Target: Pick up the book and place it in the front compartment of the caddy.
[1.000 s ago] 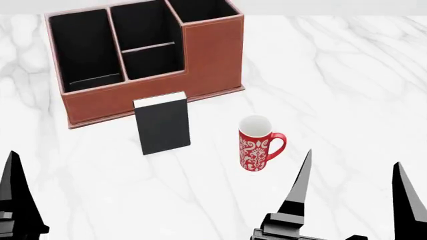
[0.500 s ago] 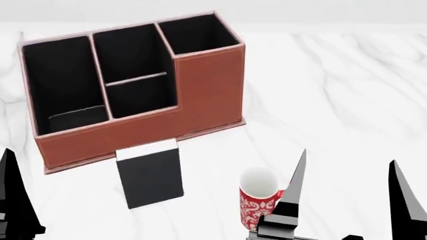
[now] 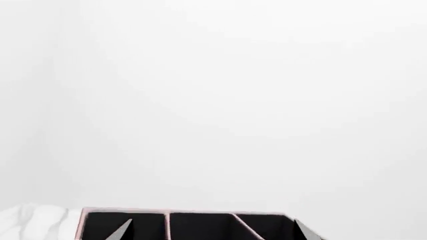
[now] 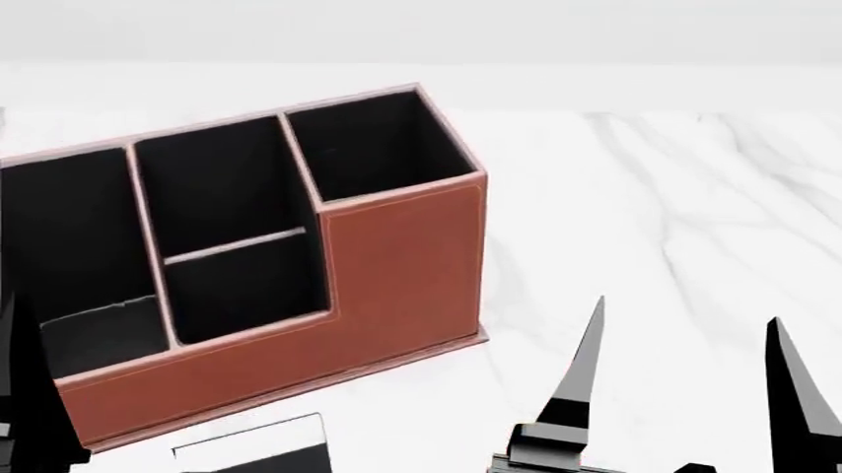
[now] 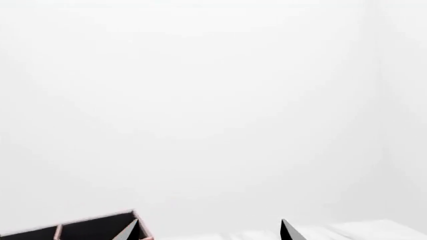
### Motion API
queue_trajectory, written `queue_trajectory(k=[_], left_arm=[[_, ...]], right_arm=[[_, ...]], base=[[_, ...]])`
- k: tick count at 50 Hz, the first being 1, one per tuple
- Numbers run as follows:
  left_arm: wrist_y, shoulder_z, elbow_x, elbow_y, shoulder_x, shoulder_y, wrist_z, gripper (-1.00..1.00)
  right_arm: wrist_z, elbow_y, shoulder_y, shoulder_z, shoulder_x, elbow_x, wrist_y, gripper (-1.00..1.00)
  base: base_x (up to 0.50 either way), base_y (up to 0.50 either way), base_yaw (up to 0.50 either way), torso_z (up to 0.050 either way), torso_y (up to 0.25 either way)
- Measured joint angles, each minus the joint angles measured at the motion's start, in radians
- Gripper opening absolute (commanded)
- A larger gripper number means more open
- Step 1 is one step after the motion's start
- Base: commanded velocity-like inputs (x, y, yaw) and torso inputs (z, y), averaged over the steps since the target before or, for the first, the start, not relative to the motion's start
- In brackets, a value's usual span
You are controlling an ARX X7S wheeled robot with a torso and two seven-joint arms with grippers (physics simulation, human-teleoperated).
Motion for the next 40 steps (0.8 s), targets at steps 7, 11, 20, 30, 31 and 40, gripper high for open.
queue_trajectory(k=[7,11,20,30,31,40], left_arm=[[0.004,0.006,-0.006,0.001,-0.007,0.000,-0.006,1.00],[0.007,0.010,-0.009,0.001,-0.012,0.001,-0.011,1.00],[0.009,0.016,-0.021,0.006,-0.025,0.001,-0.026,1.00],[0.011,0.024,-0.030,0.005,-0.038,-0.001,-0.041,1.00],[0.011,0.026,-0.031,0.006,-0.038,-0.001,-0.043,1.00],[0.010,0.030,-0.039,0.008,-0.050,-0.004,-0.057,1.00]], right_arm=[[0.008,0.002,0.000,-0.004,0.007,0.005,-0.001,1.00],[0.011,0.006,-0.001,-0.006,0.011,0.006,-0.005,1.00],[0.019,0.010,-0.002,-0.012,0.020,0.011,-0.010,1.00],[0.034,0.017,0.001,-0.016,0.025,0.013,-0.008,1.00],[0.037,0.017,0.001,-0.017,0.026,0.010,-0.006,1.00],[0.040,0.025,0.001,-0.025,0.030,0.021,-0.009,1.00]], base=[[0.50,0.00,0.00,0.000,0.001],[0.50,0.00,0.00,0.000,0.003],[0.50,0.00,0.00,0.000,0.001],[0.08,0.01,0.00,0.000,0.001],[0.00,0.28,0.00,0.000,0.000],[0.00,0.00,0.00,0.000,0.000]])
